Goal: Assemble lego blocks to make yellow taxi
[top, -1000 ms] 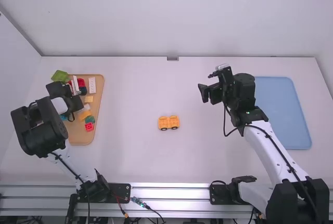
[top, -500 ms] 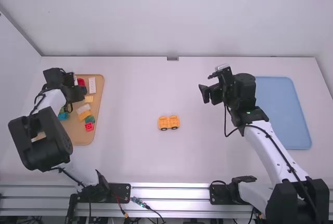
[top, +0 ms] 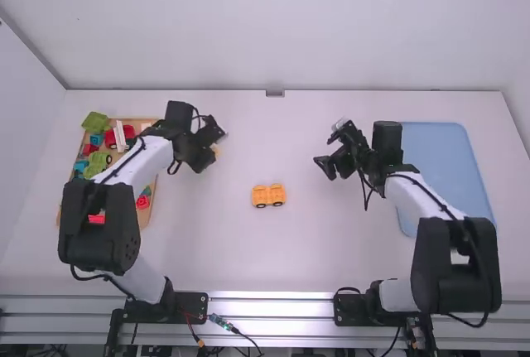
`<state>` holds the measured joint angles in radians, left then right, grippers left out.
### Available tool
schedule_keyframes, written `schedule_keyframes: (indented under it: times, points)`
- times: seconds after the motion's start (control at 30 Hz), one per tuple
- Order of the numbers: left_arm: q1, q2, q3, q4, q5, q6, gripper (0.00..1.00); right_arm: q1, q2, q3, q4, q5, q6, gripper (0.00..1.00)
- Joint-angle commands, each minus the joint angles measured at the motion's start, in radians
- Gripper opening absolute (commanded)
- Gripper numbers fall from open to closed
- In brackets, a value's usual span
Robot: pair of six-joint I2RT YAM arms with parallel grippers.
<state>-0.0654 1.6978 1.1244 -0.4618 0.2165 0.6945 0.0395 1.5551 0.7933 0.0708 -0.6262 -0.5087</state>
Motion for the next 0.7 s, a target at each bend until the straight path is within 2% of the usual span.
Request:
schedule_keyframes:
  times: [0.0, 0.13, 0.33, 0.43, 0.5, 0.67]
  points:
    - [-0.039, -0.033, -0.013, -0.024, 0.091, 0.189, 0.02, 0.014, 0.057, -0.008, 0.001, -0.137, -0.208, 0.99]
    - [-0.072, -0.039, -0.013, -0.065, 0.201, 0.300, 0.02, 0.042, 0.143, -0.008, 0.024, -0.132, -0.320, 0.99]
    - [-0.079, -0.039, -0.019, -0.129, 0.392, 0.501, 0.02, 0.094, 0.249, -0.008, 0.135, -0.137, -0.248, 0.99]
    - [-0.080, -0.039, -0.039, -0.125, 0.451, 0.554, 0.02, 0.121, 0.297, -0.008, 0.162, -0.142, -0.289, 0.98]
    - [-0.081, -0.039, -0.055, -0.108, 0.458, 0.550, 0.02, 0.144, 0.334, -0.008, 0.182, -0.191, -0.335, 0.94]
    - [-0.078, -0.039, -0.087, -0.057, 0.447, 0.474, 0.02, 0.158, 0.375, -0.009, 0.214, -0.241, -0.366, 0.95]
